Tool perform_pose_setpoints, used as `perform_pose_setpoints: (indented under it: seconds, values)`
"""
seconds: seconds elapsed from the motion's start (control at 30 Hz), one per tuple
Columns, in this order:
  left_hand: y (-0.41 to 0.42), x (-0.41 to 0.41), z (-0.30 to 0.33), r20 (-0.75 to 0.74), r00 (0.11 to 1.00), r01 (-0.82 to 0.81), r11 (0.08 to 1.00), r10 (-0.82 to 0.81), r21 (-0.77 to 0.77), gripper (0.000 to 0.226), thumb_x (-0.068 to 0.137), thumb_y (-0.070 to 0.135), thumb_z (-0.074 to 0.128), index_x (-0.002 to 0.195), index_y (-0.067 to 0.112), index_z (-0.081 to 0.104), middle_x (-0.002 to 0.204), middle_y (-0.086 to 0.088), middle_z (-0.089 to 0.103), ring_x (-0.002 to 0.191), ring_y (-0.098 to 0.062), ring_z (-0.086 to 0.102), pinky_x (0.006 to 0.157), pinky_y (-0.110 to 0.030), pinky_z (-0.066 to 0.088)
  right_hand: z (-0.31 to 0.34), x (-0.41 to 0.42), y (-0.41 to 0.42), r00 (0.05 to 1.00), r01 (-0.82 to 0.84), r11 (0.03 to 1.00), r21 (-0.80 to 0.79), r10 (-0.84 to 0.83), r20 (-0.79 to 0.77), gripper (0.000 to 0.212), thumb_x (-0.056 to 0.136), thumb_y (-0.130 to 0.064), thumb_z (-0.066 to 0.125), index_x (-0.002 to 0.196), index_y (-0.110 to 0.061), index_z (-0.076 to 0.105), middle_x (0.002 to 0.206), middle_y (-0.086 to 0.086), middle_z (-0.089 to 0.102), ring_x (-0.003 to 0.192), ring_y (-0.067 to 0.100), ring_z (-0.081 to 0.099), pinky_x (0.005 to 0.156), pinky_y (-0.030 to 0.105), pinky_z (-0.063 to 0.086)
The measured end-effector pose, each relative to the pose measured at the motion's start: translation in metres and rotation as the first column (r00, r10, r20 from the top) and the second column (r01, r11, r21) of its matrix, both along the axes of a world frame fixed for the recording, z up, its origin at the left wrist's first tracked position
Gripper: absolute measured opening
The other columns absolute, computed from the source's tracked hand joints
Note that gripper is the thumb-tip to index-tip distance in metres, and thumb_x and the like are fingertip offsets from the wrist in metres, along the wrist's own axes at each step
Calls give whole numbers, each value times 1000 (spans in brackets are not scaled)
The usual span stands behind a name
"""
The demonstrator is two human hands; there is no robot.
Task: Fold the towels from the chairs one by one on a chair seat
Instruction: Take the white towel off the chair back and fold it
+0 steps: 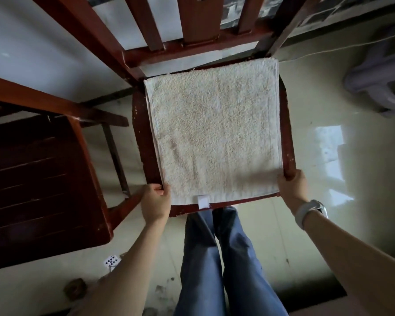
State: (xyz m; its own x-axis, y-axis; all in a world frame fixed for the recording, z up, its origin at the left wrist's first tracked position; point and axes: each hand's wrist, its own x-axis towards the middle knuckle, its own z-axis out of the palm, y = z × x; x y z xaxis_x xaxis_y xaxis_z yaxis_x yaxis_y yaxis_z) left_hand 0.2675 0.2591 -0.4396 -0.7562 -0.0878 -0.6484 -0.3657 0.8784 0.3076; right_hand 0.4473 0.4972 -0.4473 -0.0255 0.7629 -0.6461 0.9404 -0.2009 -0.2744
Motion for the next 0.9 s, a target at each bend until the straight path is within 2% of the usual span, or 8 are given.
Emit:
perform_pose_setpoints:
  seconds: [0.23, 0.47, 0.53, 0.6, 0.67, 0.77, 0.83, 0.9]
  values:
    - [0, 13, 1, -27, 991, 126, 986, -130, -106, 28, 82, 28, 61, 99, 6, 58, 100, -13, 64, 93, -31, 60, 75, -36, 47, 6, 20, -11, 995, -95, 995, -25, 96, 37, 13, 86, -16, 49, 92, -8, 58, 77, 7, 54, 67, 27, 45, 55, 28, 30]
    - [3, 18, 10, -187, 938, 248, 941, -293, -230, 21, 89, 26, 53, 95, 8, 63, 96, -14, 66, 90, -35, 60, 66, -35, 42, 23, 5, -4, 968, 55, 979, -199, -101, -229, 15, 87, -15, 52, 86, -4, 62, 69, 7, 61, 62, 20, 58, 61, 33, 47]
    - [5, 8, 19, -269, 927, 237, 964, -262, -121, 21, 90, 24, 53, 96, 7, 62, 88, -13, 67, 83, -34, 62, 64, -33, 43, 34, -9, 5, 935, 86, 968, -235, -160, -318, 12, 88, -10, 52, 81, -6, 61, 66, 7, 60, 53, 13, 58, 52, 25, 46]
    - [11, -6, 30, -219, 975, 86, 970, -36, 227, 16, 92, 20, 51, 97, 6, 57, 83, -5, 63, 70, -27, 65, 59, -30, 52, 46, -23, 15, 882, 134, 964, -231, -222, -415, 18, 88, -8, 51, 72, -13, 59, 63, 6, 59, 47, 6, 57, 46, 18, 46]
    - [14, -19, 36, -138, 978, -83, 904, 154, 420, 11, 94, 19, 49, 97, 9, 52, 79, 3, 57, 50, -10, 61, 47, -18, 50, 56, -30, 24, 815, 222, 952, -211, -300, -496, 21, 89, -7, 49, 71, -14, 58, 60, 4, 58, 48, 7, 58, 51, 18, 48]
    - [6, -26, 33, -91, 969, -168, 881, 230, 441, 9, 94, 19, 49, 96, 11, 51, 72, 2, 54, 40, -1, 52, 40, -14, 43, 56, -22, 25, 832, 243, 958, -150, -286, -475, 21, 85, -5, 48, 67, -14, 57, 50, -2, 57, 46, 11, 56, 50, 25, 49]
    - [-6, -21, 22, 23, 976, -207, 888, 217, 411, 10, 94, 17, 50, 100, 11, 53, 72, 1, 55, 47, -2, 54, 43, -13, 45, 44, -4, 14, 903, 167, 973, -157, -215, -372, 22, 83, -7, 50, 64, -14, 57, 53, 2, 58, 52, 20, 53, 56, 36, 48]
    - [-21, -12, 9, 146, 977, -197, 917, 155, 346, 15, 93, 14, 51, 106, 9, 54, 76, -1, 57, 57, -9, 57, 47, -13, 48, 27, 17, 3, 958, 81, 980, -179, -126, -256, 21, 81, -10, 52, 61, -15, 58, 59, 7, 59, 58, 23, 53, 59, 35, 44]
